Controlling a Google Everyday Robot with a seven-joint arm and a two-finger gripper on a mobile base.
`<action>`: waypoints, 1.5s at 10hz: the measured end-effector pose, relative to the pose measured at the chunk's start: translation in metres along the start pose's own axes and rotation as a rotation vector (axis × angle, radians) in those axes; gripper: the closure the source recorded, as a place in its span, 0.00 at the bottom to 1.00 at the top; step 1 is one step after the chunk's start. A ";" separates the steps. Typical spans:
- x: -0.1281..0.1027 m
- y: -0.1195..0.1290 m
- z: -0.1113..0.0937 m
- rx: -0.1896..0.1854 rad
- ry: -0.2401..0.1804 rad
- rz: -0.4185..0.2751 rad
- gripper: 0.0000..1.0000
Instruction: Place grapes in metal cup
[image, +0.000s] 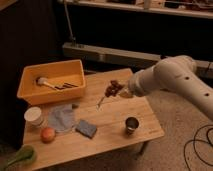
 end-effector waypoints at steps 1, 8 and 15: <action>0.010 0.001 -0.018 0.007 0.019 0.009 1.00; 0.101 0.056 -0.109 -0.043 0.264 0.131 1.00; 0.127 0.066 -0.047 -0.067 0.312 0.171 1.00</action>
